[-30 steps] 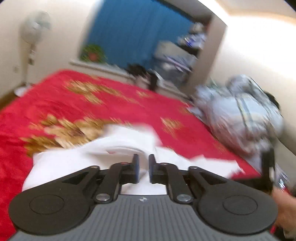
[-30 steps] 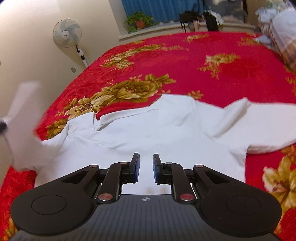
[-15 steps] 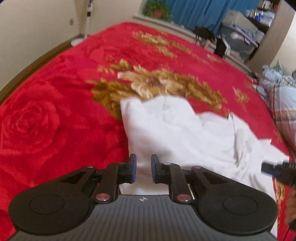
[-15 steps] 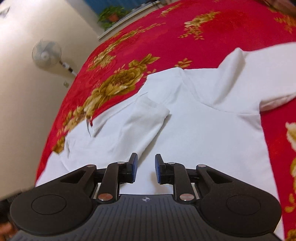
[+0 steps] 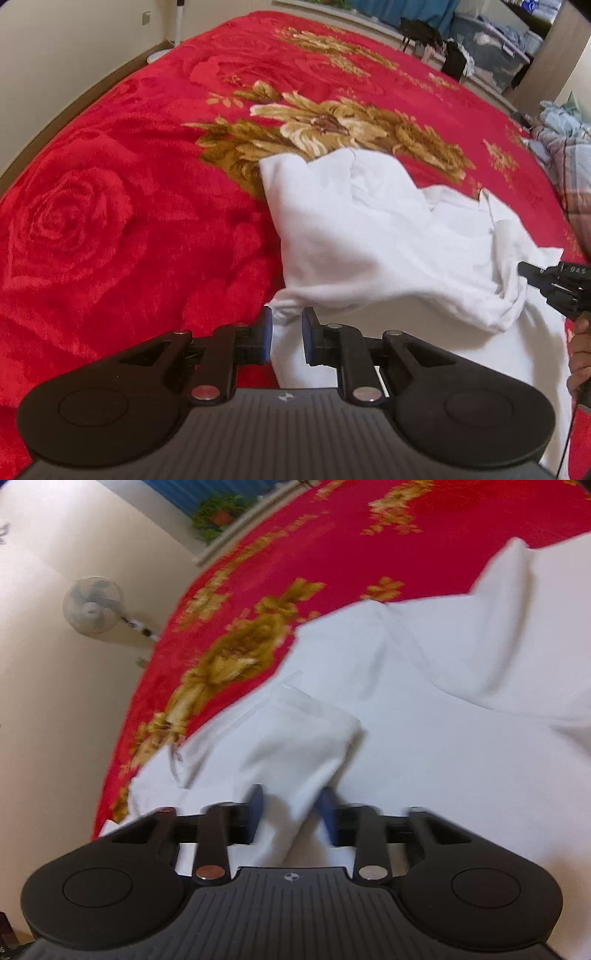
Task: Fold small clothes
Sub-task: 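Grasp the sleeve with the right gripper and fold it across the shirt body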
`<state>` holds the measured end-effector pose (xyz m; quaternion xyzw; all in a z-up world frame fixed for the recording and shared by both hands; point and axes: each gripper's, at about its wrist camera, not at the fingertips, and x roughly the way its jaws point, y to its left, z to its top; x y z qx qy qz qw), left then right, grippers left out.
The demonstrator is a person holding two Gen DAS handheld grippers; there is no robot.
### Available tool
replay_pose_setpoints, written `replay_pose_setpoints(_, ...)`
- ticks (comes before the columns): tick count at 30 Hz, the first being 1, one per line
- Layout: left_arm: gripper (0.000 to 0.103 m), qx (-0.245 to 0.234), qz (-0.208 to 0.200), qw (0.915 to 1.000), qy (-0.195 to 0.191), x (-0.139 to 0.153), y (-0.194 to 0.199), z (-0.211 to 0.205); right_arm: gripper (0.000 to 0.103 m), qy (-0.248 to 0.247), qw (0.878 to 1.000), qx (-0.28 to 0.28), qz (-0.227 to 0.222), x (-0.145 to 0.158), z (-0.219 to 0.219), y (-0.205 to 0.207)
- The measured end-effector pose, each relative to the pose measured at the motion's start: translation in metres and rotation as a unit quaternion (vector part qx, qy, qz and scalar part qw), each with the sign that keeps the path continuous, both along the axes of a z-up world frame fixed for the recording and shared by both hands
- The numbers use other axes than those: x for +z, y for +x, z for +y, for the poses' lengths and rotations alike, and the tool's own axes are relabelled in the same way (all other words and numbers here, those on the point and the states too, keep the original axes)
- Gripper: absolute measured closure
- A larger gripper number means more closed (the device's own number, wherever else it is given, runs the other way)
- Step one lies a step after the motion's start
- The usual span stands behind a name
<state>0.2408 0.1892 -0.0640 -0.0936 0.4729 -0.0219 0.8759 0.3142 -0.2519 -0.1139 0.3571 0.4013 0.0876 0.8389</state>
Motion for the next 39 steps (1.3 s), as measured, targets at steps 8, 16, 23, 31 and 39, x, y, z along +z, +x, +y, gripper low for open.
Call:
replay_pose_setpoints(8,0.084,-0.007,-0.016,0.9996,-0.024,0.008,0.007,-0.007,0.1,-0.08,0.974,-0.076,-0.198,0.081,-0.016,-0.049)
replay_pose_setpoints(16,0.071,-0.024,-0.007,0.9996,-0.013,0.001,0.011,-0.022,0.097,-0.029,0.971,-0.22,0.09,-0.001,-0.077,-0.05)
replay_pose_setpoints(23,0.059,-0.013,-0.01,0.999,-0.043,-0.005,0.015,-0.022,0.089,0.009,0.963,-0.259,0.075,-0.002,-0.092,-0.051)
replay_pose_setpoints(31,0.095,-0.02,0.017,0.9996,-0.014,-0.016,0.02,-0.028,0.099,-0.002,0.971,-0.238,-0.031,0.03,-0.08,-0.058)
replay_pose_setpoints(39,0.092,-0.025,0.008,0.9994,0.024,-0.004,0.014,-0.033,0.086,-0.085,0.955,-0.277,0.062,0.026,-0.09,-0.058)
